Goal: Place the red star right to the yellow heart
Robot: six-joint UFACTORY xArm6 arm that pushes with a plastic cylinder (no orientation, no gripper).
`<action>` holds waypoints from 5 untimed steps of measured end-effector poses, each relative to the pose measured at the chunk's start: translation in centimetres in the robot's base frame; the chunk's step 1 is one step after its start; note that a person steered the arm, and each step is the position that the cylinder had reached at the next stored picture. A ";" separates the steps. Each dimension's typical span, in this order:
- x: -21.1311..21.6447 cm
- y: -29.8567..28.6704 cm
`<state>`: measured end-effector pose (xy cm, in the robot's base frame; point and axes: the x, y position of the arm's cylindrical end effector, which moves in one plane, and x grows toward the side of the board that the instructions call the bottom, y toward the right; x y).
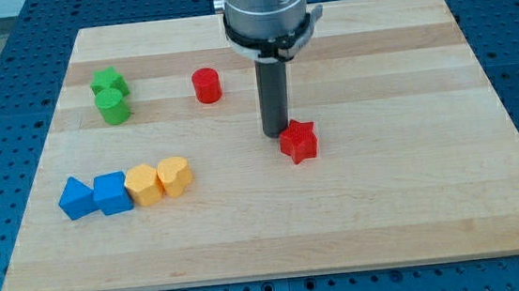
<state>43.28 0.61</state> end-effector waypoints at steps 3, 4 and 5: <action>-1.4 13.1; 0.9 12.9; 2.3 10.7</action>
<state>45.62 11.32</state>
